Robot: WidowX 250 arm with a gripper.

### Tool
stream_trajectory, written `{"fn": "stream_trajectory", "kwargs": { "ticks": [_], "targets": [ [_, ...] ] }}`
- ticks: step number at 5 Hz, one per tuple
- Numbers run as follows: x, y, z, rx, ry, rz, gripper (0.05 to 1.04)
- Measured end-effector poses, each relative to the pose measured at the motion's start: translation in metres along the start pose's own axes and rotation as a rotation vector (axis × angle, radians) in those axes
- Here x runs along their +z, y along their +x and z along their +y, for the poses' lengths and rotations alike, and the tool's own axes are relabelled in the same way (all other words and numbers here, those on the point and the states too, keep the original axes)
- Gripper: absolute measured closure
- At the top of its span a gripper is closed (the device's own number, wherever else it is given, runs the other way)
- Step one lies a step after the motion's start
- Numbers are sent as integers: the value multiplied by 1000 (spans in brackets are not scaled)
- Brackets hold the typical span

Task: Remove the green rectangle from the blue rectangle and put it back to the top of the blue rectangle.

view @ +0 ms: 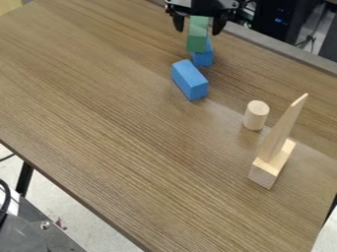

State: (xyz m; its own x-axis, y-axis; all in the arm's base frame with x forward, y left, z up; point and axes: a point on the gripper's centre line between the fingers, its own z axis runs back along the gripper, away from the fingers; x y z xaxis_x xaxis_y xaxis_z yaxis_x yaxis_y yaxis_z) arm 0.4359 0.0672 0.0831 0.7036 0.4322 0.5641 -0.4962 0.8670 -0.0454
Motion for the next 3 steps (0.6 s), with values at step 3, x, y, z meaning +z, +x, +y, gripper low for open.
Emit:
{"fn": "stream_trajectory", "kwargs": {
  "ticks": [3],
  "targets": [
    [3, -38, 7, -2, -53, -14, 478]
  ]
}}
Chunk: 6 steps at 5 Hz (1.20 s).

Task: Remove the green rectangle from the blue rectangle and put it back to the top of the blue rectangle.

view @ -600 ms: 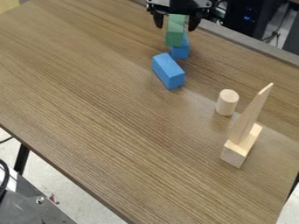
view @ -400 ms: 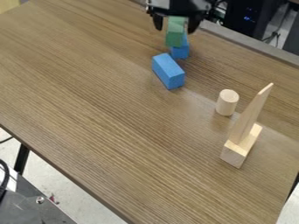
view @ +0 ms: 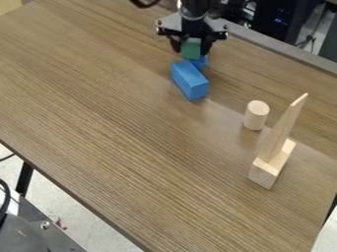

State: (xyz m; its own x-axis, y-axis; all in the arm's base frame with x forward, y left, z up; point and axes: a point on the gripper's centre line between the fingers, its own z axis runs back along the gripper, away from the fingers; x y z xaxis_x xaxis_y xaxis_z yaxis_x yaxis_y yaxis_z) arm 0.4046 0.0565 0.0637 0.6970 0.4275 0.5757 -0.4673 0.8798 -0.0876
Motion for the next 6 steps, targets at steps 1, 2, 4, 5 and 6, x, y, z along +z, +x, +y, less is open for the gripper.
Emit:
{"fn": "stream_trajectory", "kwargs": {
  "ticks": [1, 2, 4, 5, 6],
  "targets": [
    [16, 7, -6, 33, -49, -47, 478],
    [22, 6, -19, 143, -72, -55, 478],
    [36, 18, -29, 149, -96, -96, 478],
    [29, 17, -28, 128, -73, -81, 478],
    [28, 23, -22, 95, -48, -81, 478]
  ]
}}
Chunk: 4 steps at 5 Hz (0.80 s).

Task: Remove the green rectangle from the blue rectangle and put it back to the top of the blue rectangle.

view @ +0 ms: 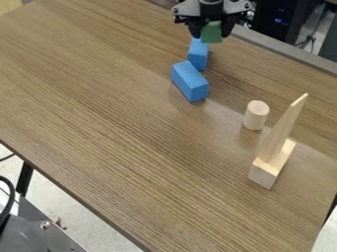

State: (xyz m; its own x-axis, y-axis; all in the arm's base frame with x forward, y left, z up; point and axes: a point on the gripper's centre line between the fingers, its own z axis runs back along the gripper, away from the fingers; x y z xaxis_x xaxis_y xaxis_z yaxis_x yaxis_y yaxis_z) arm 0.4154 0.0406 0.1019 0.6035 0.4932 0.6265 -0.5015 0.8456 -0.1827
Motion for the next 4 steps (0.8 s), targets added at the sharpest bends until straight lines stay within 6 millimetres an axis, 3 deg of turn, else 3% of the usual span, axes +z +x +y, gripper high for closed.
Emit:
{"fn": "stream_trajectory", "kwargs": {
  "ticks": [4],
  "targets": [
    [-23, -6, 8, -223, 37, 31, 478]
  ]
}}
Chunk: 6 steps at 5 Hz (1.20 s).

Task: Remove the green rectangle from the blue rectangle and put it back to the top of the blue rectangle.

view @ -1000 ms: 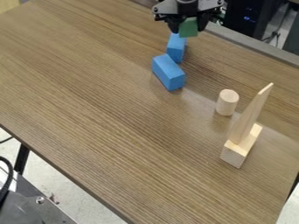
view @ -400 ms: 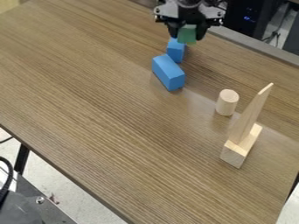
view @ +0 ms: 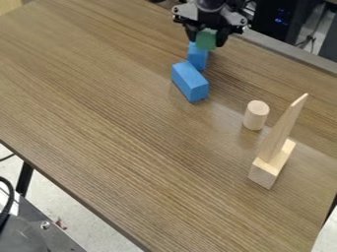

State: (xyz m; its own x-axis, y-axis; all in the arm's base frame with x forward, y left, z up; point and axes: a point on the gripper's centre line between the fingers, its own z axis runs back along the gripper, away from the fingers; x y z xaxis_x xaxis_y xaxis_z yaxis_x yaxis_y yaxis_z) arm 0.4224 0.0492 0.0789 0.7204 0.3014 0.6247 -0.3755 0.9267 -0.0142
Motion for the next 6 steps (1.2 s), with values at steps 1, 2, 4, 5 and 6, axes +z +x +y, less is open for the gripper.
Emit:
{"fn": "stream_trajectory", "kwargs": {
  "ticks": [1, 2, 4, 5, 6],
  "targets": [
    [-4, -1, 4, 11, 24, -4, 478],
    [-9, -2, 12, 70, 67, -18, 478],
    [-10, -4, 14, 102, 82, -10, 478],
    [-10, -3, 11, 96, 66, -12, 478],
    [-10, -2, 10, 87, 60, -18, 478]
  ]
}}
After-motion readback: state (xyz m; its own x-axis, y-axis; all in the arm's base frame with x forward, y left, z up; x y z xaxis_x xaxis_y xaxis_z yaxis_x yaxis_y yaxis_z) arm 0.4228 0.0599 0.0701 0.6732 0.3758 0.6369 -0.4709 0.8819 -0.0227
